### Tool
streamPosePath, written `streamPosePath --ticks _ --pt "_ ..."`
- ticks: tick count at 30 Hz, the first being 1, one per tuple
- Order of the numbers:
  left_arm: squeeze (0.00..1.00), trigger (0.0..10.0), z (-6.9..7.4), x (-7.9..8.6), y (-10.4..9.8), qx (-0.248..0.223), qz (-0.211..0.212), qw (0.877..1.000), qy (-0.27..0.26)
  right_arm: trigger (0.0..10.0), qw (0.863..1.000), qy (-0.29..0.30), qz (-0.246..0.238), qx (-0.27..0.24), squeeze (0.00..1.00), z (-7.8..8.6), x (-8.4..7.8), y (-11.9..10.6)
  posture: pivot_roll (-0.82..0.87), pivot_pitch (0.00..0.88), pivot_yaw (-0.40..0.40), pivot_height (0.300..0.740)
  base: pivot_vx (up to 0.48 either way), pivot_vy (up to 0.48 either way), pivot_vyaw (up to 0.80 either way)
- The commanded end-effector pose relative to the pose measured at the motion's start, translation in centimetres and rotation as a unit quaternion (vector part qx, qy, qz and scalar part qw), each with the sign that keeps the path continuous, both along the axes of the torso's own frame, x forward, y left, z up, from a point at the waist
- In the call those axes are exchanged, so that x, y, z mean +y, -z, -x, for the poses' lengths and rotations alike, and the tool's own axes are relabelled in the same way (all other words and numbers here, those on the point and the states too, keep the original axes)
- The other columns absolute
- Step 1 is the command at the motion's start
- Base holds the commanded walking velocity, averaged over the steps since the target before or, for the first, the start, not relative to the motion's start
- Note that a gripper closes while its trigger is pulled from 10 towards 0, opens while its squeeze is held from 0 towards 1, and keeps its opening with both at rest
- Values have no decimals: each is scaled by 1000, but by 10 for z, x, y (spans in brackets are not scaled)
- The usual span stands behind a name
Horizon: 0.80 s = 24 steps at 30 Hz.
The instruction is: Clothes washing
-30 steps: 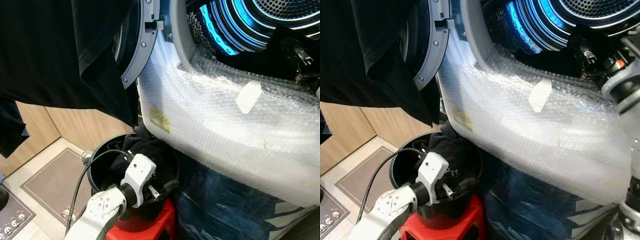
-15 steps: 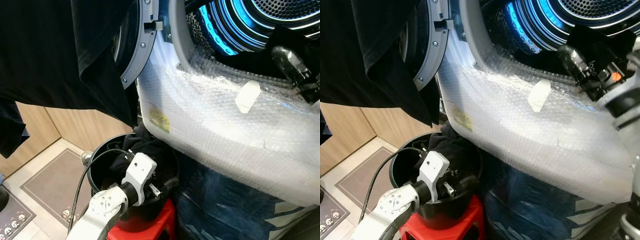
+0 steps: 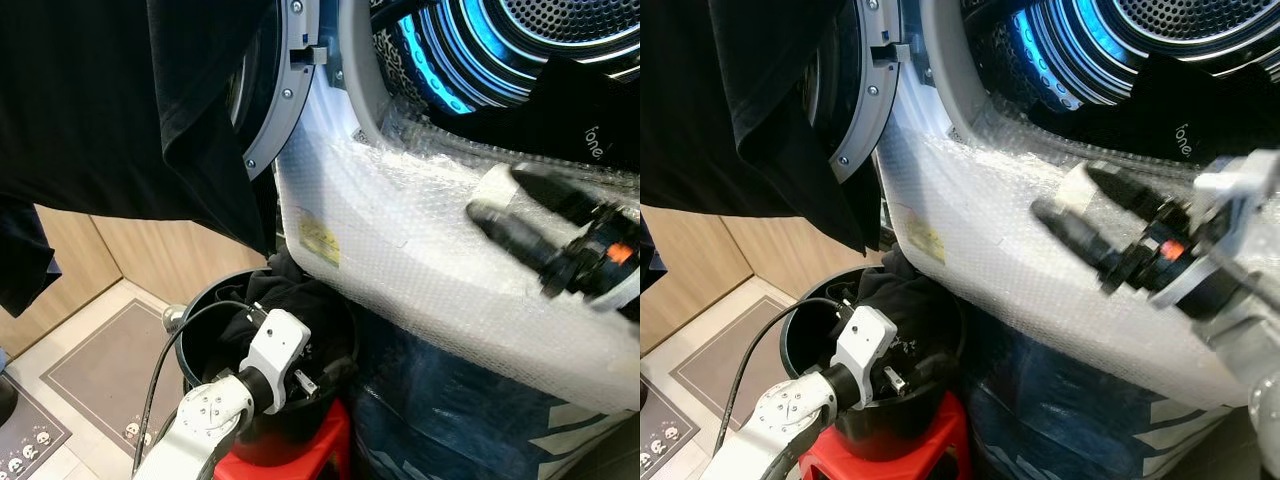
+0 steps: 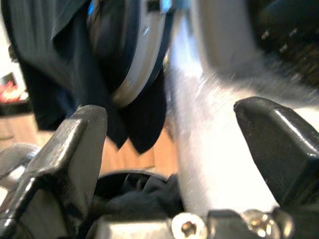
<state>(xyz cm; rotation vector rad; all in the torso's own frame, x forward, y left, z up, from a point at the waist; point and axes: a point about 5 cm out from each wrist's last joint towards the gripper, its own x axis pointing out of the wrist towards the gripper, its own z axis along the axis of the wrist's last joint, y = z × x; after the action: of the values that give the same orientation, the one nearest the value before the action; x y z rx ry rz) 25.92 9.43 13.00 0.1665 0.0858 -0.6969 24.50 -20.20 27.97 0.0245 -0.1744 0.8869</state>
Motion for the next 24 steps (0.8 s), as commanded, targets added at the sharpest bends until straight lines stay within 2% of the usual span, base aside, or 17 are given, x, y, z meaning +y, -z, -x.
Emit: streamPosePath --ticks 1,11,15,22,24 --pt "0 10000 1 5 5 -1 -17 1000 -10 10000 999 -35 33 8 0 9 11 9 -30 48 -3 740 0 0 0" --pt "0 10000 4 4 15 12 -30 999 4 10000 995 -64 66 48 0 15 20 33 -38 59 -3 740 0 0 0" --pt "0 10000 -5 1 26 24 -38 999 19 10000 988 -71 97 94 0 19 26 60 -50 72 0 740 0 0 0" --pt "0 10000 -11 -3 33 31 -44 998 29 10000 989 -61 93 102 0 20 28 75 -73 84 14 740 0 0 0" --pt "0 10000 -14 -5 34 32 -48 997 44 10000 989 -69 77 107 0 25 31 80 -83 90 21 740 0 0 0"
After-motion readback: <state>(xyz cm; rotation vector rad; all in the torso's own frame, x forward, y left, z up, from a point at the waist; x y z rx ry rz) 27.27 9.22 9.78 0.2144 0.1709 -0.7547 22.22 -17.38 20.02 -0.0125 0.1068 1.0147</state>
